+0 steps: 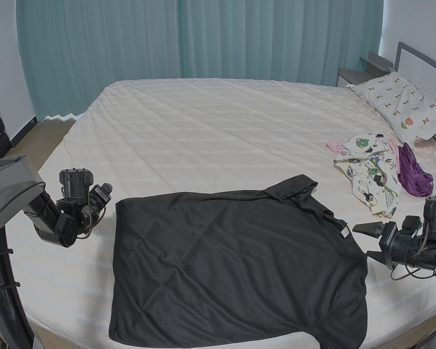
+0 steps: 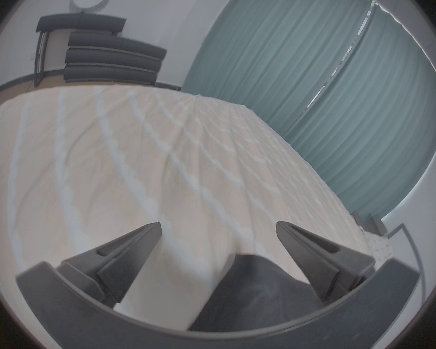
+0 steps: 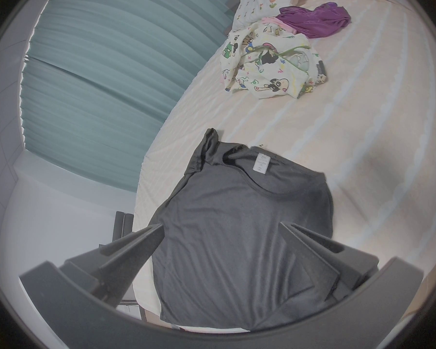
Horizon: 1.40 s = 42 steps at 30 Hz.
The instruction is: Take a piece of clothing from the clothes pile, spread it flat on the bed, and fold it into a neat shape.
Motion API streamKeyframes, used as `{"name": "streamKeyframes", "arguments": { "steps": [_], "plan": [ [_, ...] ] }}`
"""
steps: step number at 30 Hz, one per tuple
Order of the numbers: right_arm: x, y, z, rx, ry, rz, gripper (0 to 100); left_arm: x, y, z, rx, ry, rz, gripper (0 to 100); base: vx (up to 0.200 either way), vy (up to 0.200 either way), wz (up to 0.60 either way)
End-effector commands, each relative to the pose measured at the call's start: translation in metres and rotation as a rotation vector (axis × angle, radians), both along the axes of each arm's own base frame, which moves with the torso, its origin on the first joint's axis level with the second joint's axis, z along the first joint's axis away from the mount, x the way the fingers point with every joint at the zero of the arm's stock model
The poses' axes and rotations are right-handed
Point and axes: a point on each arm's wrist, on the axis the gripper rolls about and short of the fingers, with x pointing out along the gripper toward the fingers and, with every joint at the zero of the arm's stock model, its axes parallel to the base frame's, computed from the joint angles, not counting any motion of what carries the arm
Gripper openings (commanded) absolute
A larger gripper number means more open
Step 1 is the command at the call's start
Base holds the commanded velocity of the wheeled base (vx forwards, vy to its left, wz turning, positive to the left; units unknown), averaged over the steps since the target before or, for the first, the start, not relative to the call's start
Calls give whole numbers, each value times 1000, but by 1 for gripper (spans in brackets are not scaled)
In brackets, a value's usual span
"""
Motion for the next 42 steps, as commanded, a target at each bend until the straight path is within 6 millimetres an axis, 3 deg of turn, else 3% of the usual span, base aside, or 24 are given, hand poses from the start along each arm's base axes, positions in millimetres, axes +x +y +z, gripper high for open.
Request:
{"name": "streamKeyframes", "arguments": {
  "steps": [1,6,10,11,12,16,23,29,42],
  "plan": [
    [38,5,7,1,-39,7,100,-40,-11,16,-122,-4,10,100,0,0,0],
    [68,19,12,-2,-74,33,100,-71,-15,18,-268,22,-7,100,0,0,0],
    [109,48,0,-6,-63,45,100,-95,-17,19,-400,56,-39,100,0,0,0],
    [109,48,0,-6,-63,45,100,-95,-17,19,-400,56,-39,100,0,0,0],
    [134,66,-11,-4,-55,22,100,-100,-17,16,-446,77,-54,100,0,0,0],
    [177,103,-30,3,-61,-13,100,-106,-17,9,-462,115,-70,100,0,0,0],
    [228,128,-45,-7,-17,-14,100,-115,-18,2,-481,94,-110,100,0,0,0],
    [240,142,-52,8,21,-17,100,-119,-19,-3,-481,82,-119,100,0,0,0],
    [247,139,-50,6,-6,-42,100,-119,-20,-11,-479,106,-116,100,0,0,0]
  ]
}}
